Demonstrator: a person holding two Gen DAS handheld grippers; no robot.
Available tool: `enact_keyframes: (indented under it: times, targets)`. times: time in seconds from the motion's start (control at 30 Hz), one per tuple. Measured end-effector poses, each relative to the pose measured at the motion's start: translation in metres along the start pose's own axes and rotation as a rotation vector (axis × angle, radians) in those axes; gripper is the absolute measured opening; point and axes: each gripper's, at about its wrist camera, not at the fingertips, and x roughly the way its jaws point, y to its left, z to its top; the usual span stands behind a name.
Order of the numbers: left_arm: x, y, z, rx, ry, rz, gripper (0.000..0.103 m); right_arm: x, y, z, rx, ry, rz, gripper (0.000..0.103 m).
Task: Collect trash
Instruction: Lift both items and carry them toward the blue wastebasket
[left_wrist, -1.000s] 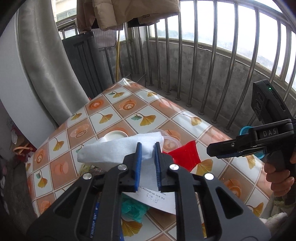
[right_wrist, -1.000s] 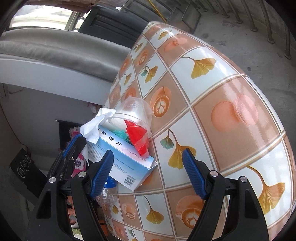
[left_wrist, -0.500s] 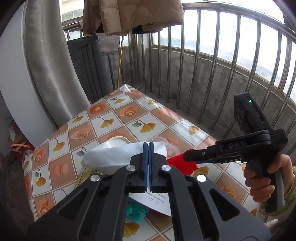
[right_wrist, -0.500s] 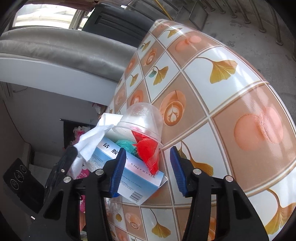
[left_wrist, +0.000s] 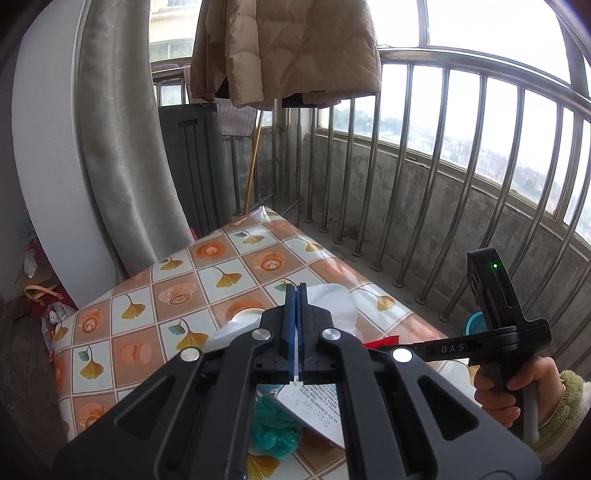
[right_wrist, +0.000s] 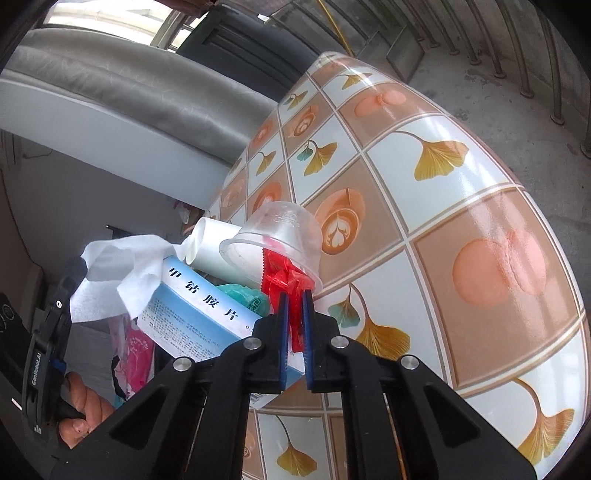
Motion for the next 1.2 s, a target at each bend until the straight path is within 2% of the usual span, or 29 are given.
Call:
enact_keyframes:
  times: [0.43, 0.73, 1.2]
  targets:
    - [-0.028, 0.004, 0.012, -0.047, -0.105, -0.009, 0.0, -0.04, 0.019, -0.016, -0.123, -0.068, -0.058, 0.006]
    - [-0.044, -0.002, 0.017, -0.068, -0.152, -0.025, 0.0, -0.068, 0.019, -0.024, -0.128, -0.105, -0.048, 0.006]
    - [-0.084, -0.027, 0.027, -0.045, -0.228, -0.055, 0.0, -0.116, 0.007, -0.037, -0.091, -0.168, 0.003, 0.006]
